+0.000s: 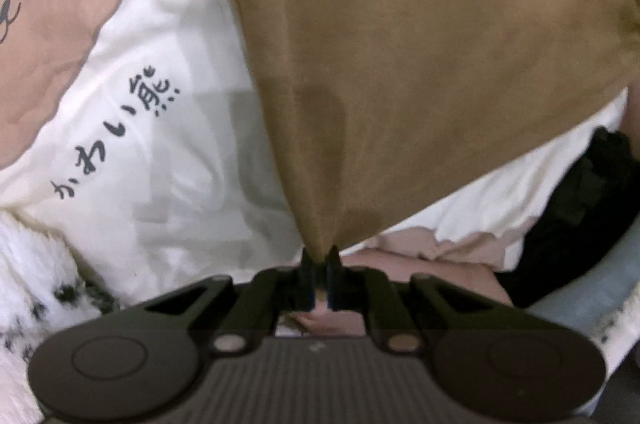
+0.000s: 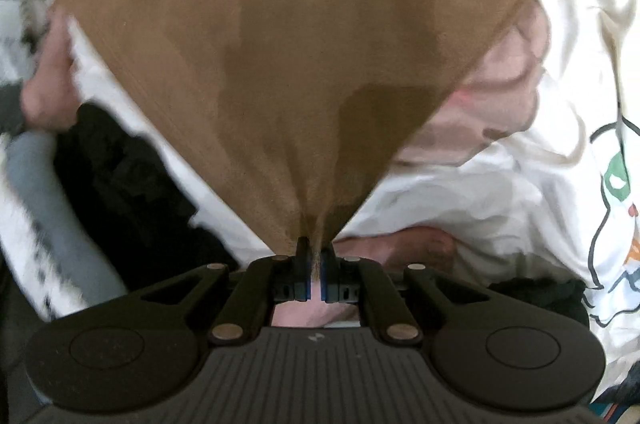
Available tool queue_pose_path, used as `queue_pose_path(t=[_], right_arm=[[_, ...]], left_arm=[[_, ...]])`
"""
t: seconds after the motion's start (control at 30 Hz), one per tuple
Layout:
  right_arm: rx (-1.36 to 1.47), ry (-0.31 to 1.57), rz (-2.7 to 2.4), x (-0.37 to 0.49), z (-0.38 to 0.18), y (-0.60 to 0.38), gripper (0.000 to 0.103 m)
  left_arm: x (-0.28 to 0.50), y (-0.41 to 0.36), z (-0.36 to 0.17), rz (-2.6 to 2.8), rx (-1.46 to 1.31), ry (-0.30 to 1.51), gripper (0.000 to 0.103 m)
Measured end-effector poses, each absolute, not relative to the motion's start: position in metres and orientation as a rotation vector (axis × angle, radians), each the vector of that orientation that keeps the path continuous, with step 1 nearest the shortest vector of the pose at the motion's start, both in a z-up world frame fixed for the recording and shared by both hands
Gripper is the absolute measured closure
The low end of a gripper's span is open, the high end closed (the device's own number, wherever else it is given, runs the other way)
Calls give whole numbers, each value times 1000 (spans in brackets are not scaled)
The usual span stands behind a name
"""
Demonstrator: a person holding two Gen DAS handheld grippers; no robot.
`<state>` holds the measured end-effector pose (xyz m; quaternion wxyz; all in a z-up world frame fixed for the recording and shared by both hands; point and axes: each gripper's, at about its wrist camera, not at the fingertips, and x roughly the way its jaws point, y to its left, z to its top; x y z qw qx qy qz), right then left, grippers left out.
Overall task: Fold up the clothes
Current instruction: 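Lift the T-shirt by the hem with both grippers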
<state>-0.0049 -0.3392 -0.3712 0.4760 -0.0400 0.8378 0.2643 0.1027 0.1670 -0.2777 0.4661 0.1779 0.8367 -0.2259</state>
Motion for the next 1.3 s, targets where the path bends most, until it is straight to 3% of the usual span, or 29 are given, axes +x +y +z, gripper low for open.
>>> queue_pose_path(t=[0.13, 0.2, 0.3, 0.73, 0.77, 0.83, 0.87, 1.17, 1.23, 1.3], right_arm=[[-83, 2037, 584, 5, -369, -345, 86], [-69, 2045, 594, 5, -368, -346, 67], [-65, 2036, 606, 4, -367, -345, 64], [-54, 2051, 626, -6, -390, -337, 64], [-55, 2055, 624, -7, -392, -337, 68], [-35, 2060, 629, -9, -394, -337, 86], [-6, 2067, 636, -9, -394, -338, 99], [12, 2136, 626, -14, -389, -350, 99], [3, 2141, 583, -15, -390, -350, 97], [2, 2148, 556, -15, -390, -350, 93]], left_arm=[[109, 167, -273, -560, 412, 2058, 73], [115, 169, -269, -567, 384, 2052, 64], [126, 172, -261, -536, 395, 1990, 54], [135, 176, -270, -576, 396, 1990, 56], [137, 177, -271, -575, 389, 2006, 59], [141, 181, -271, -573, 367, 2052, 93], [143, 183, -270, -576, 366, 2062, 97], [150, 184, -263, -550, 451, 2072, 97], [147, 184, -270, -513, 483, 2092, 95], [143, 186, -274, -503, 477, 2101, 86]])
